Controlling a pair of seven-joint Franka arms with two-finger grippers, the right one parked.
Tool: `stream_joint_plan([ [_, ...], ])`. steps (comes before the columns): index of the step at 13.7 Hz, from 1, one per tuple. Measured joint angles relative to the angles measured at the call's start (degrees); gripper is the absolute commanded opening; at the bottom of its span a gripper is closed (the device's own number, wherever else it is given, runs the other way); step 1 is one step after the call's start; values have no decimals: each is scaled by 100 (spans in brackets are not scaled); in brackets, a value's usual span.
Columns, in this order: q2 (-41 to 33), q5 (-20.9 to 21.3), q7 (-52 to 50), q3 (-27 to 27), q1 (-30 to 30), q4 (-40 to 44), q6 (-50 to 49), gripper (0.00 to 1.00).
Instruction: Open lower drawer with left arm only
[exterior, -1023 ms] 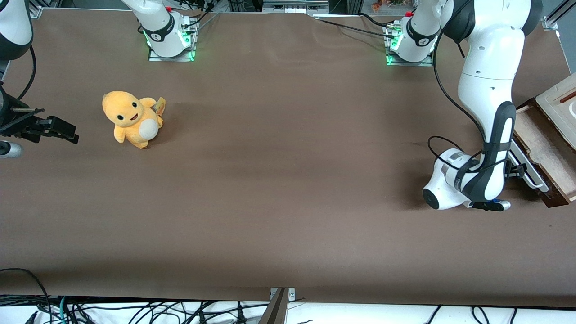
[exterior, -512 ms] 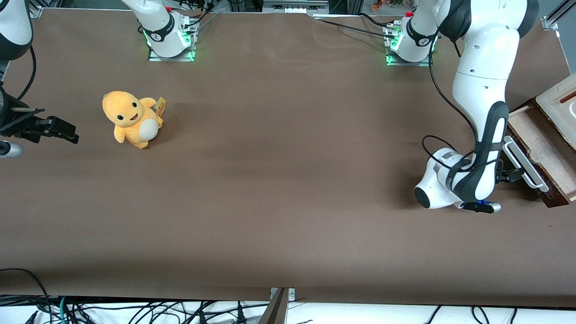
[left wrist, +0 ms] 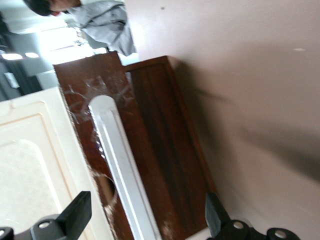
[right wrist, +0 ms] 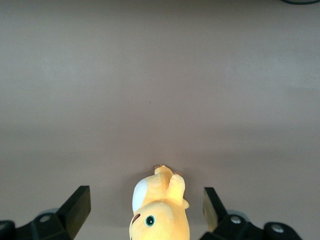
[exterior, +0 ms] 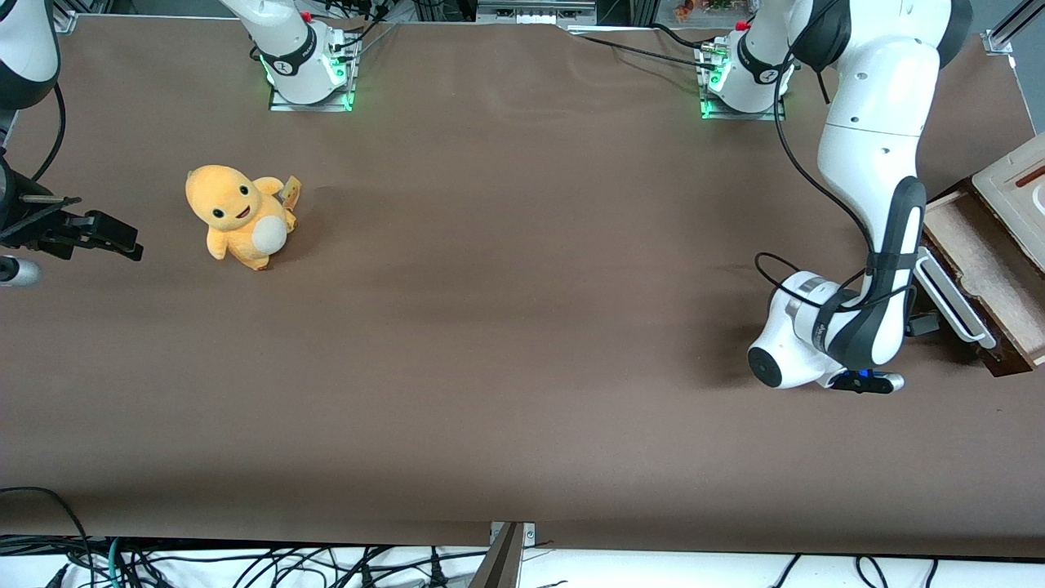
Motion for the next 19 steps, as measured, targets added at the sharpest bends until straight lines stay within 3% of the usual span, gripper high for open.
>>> stream_joint_plan([
  [5,-209,-1277,1,-18,-191,215,-6,100],
  [13,-739,-3955,13,-12,124,1297,-3,100],
  [19,-1201,-5089,359,-13,750,1441,402,100],
])
